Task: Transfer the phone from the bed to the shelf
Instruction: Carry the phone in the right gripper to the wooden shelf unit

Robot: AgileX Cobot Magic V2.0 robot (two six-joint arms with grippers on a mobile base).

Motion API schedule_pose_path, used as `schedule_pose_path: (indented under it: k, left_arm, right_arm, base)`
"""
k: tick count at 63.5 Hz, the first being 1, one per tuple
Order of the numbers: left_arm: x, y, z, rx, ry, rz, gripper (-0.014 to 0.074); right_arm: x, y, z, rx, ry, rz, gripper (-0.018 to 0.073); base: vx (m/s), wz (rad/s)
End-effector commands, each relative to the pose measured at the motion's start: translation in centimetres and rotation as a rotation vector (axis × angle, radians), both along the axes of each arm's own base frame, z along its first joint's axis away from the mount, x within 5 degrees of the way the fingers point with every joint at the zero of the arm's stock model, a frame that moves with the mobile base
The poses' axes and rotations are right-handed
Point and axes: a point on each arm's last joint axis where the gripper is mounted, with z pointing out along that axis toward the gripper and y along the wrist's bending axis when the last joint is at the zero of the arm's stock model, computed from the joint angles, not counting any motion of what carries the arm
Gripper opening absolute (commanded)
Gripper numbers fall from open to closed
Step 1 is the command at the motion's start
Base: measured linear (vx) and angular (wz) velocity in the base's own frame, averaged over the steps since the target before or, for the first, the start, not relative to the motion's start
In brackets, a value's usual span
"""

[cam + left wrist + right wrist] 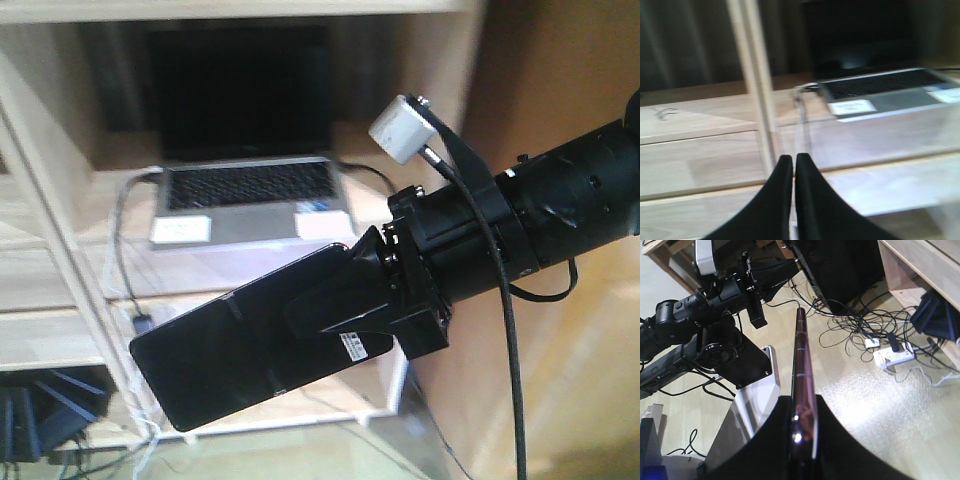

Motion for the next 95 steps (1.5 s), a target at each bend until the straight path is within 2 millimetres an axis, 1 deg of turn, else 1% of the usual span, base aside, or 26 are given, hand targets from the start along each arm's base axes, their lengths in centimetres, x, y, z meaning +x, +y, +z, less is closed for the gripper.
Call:
schedule_pose_path:
  k: [1, 21, 53, 95]
  left_arm:
    - [-0.13, -0.05, 1.57, -0.004, -0.108, -0.004, 0.0001]
    - [-0.13, -0.05, 1.57, -0.004, -0.108, -0.004, 0.0001]
    - [-0.13, -0.05, 1.57, -0.004, -0.108, -0.004, 0.0001]
    - [-0.13, -0.05, 1.57, -0.004, -0.108, -0.004, 0.0001]
  right_arm:
    - [-1.31, -0.02, 2.25, 0.098, -0.001, 0.052, -0.0001]
    - [-1.31, -0.02, 2.25, 0.098, -0.001, 0.052, -0.0001]
    - [-1.31, -0.02, 2.25, 0.098, -0.001, 0.052, -0.0001]
    - [-1.31, -0.02, 2.25, 0.098, -0.001, 0.052, -0.0001]
  base:
    - [0.34, 0.43]
    - [0.31, 0.24]
    - [0.24, -0.01]
    - [0.05, 0.01]
